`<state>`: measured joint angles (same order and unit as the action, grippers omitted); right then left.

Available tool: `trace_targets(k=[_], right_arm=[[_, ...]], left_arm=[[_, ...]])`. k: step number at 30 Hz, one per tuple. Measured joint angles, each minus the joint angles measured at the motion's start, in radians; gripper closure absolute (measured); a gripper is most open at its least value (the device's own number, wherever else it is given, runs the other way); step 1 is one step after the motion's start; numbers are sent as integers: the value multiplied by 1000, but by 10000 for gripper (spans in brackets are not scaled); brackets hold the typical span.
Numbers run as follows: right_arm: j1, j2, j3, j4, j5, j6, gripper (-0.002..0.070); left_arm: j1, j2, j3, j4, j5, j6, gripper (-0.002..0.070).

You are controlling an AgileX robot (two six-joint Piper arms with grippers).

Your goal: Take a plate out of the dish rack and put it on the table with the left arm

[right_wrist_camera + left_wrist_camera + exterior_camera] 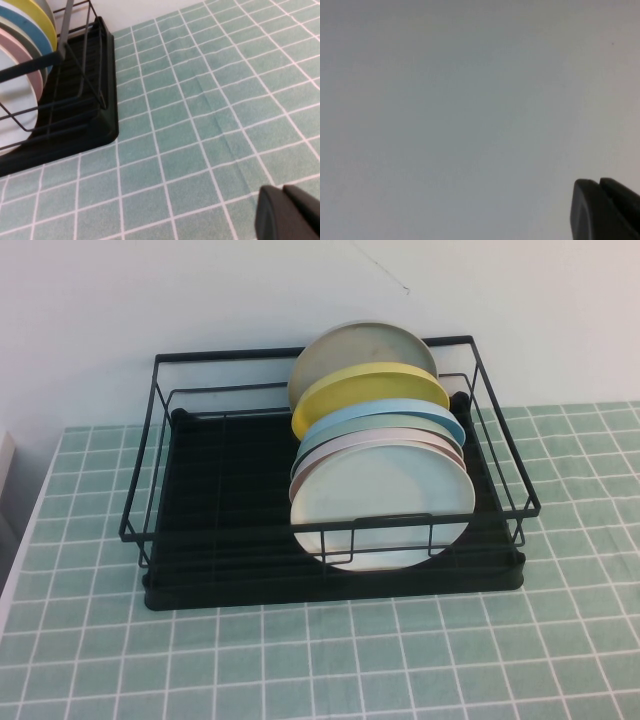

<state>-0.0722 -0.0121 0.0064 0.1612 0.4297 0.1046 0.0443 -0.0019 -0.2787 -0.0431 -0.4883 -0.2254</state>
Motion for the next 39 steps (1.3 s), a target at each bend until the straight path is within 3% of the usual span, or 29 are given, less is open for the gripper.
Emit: trace_targets(k=[10, 14, 19, 23, 26, 29, 32, 39], right_arm=[[0, 0, 0, 0, 0, 0, 678], [0, 0, 0, 0, 0, 0, 678], [0, 0, 0, 0, 0, 0, 678], [0, 0, 0, 0, 0, 0, 678], [0, 0, 0, 0, 0, 0, 678], [0, 0, 0, 0, 0, 0, 678], [0, 0, 0, 0, 0, 0, 678], [0, 0, 0, 0, 0, 0, 678]], left_arm=[[0, 413, -524, 19, 757, 17, 678], [0, 611, -644, -115, 987, 199, 678], [0, 879, -762, -512, 1243, 811, 678], [0, 1034, -790, -945, 1380, 1297, 678], [-2, 1114, -798, -1245, 1424, 1478, 678], [-25, 1190, -808, -1412, 1406, 1564, 678], [-68, 1263, -828, -1410, 1367, 1603, 678], [-221, 1448, -933, -1162, 1390, 1584, 678]])
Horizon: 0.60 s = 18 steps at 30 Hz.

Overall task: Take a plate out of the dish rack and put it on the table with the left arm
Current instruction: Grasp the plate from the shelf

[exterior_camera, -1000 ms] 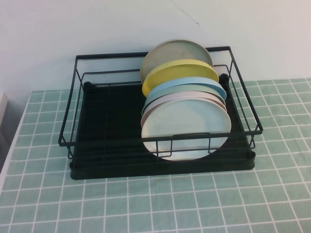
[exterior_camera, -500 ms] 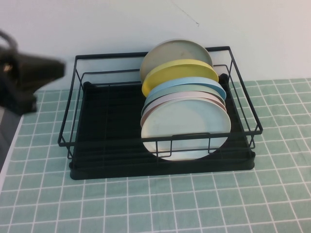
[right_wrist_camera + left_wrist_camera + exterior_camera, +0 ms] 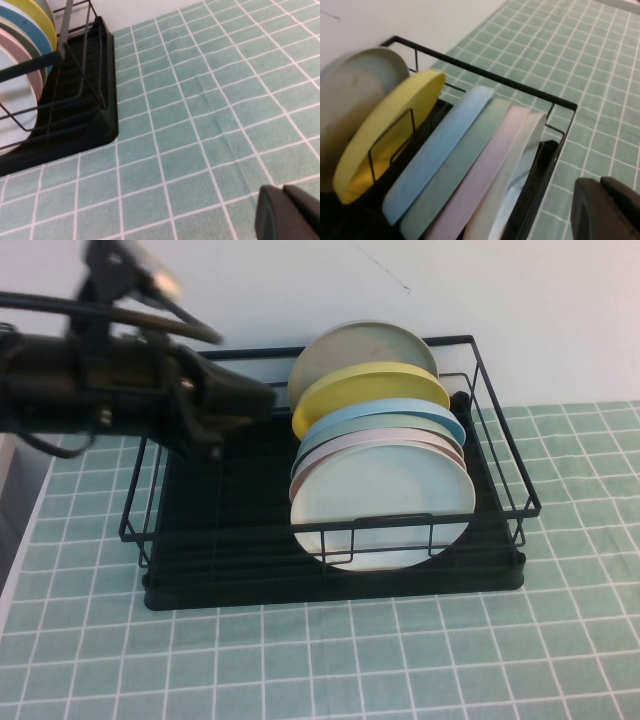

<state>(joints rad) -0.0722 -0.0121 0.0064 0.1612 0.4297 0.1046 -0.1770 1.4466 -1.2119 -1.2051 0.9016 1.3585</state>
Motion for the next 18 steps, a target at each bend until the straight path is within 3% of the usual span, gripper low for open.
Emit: trace_targets(k=[7, 9, 11, 15, 18], right_arm=[[0, 0, 0, 0, 0, 0, 678], [0, 0, 0, 0, 0, 0, 678], [0, 0, 0, 0, 0, 0, 678], [0, 0, 0, 0, 0, 0, 678], [0, 0, 0, 0, 0, 0, 678]], left_arm=[[-50, 143, -12, 14, -39, -16, 675], [-52, 181, -12, 14, -56, -18, 642], [-54, 206, -12, 14, -69, -12, 565], [-74, 253, -12, 15, -88, 26, 316], [-110, 284, -13, 31, -102, 88, 251]])
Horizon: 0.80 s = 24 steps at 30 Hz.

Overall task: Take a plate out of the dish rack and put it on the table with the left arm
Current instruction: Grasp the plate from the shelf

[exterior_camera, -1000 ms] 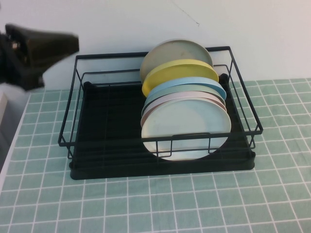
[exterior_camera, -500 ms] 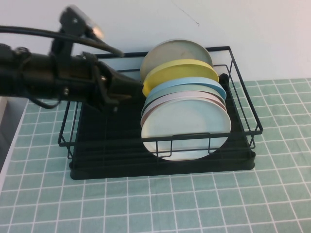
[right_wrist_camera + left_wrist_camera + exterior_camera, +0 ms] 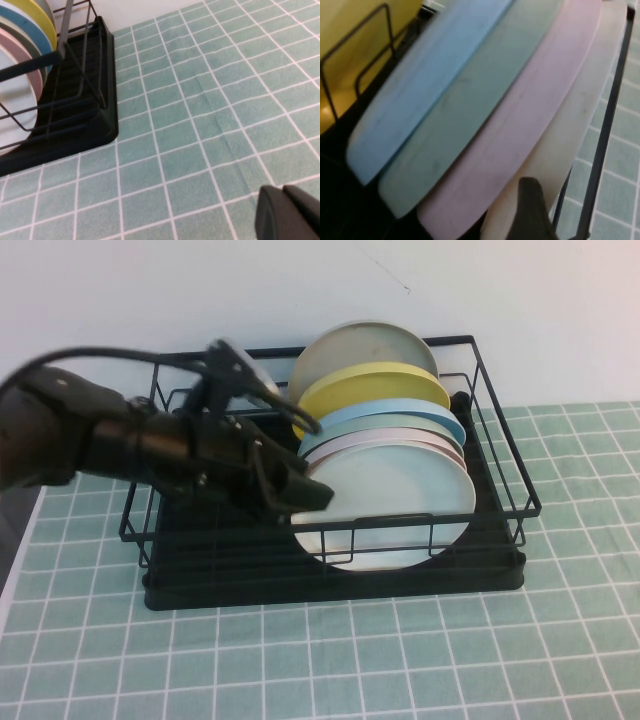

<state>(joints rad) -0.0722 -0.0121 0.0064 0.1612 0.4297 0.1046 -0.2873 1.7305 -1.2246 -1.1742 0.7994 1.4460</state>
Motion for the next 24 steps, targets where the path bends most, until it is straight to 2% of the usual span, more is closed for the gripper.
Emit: trace_targets(k=[8, 17, 20, 24], right_arm=[[0, 0, 0, 0, 0, 0, 678], [0, 0, 0, 0, 0, 0, 678], [0, 0, 0, 0, 0, 0, 678], [0, 0, 0, 0, 0, 0, 678]], left_arm=[[-97, 35, 0, 61, -191, 37, 253], [-101, 36, 0, 67, -230, 37, 253], [-101, 39, 0, 40, -235, 50, 253], [-101, 61, 0, -79, -256, 136, 253]])
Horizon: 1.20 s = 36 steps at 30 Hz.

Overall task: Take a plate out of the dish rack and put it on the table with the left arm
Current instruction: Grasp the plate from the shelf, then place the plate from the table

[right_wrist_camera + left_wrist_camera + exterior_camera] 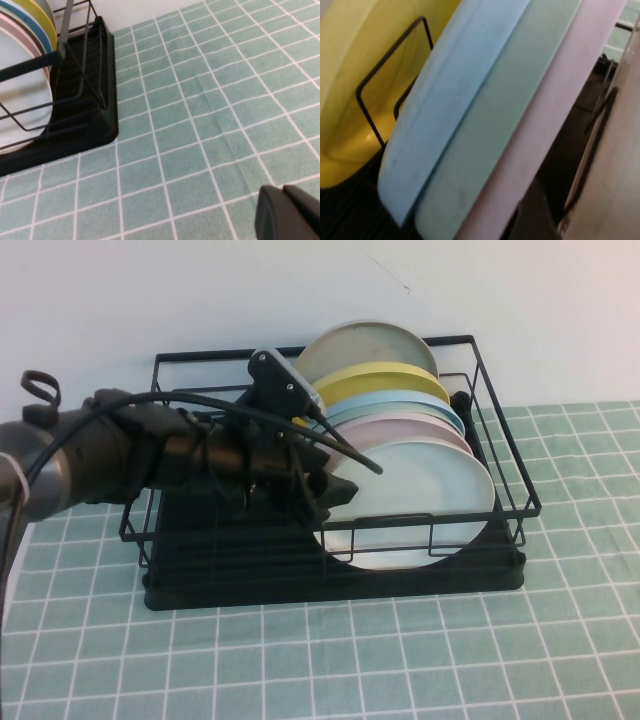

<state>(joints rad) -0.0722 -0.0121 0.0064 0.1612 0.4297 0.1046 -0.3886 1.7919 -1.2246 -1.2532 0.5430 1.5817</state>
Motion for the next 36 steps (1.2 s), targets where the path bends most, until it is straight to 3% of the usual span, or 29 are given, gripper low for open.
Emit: trace_targets(k=[5, 9, 11, 22, 26, 33, 36], right_arm=[[0, 0, 0, 0, 0, 0, 678], [0, 0, 0, 0, 0, 0, 678], [0, 0, 0, 0, 0, 0, 678], [0, 0, 0, 0, 0, 0, 678], [0, 0, 0, 0, 0, 0, 678], [0, 0, 0, 0, 0, 0, 678], [0, 0, 0, 0, 0, 0, 678]], left_arm=[[0, 53, -2, -97, 22, 69, 300], [0, 70, -2, -100, 41, 65, 514], [2, 66, -8, -100, 21, 69, 573], [2, -169, -8, -66, 76, 39, 577], [2, -309, -8, 4, 197, -112, 577], [2, -399, 0, 265, 472, -645, 577], [2, -399, 62, 293, 494, -742, 577]])
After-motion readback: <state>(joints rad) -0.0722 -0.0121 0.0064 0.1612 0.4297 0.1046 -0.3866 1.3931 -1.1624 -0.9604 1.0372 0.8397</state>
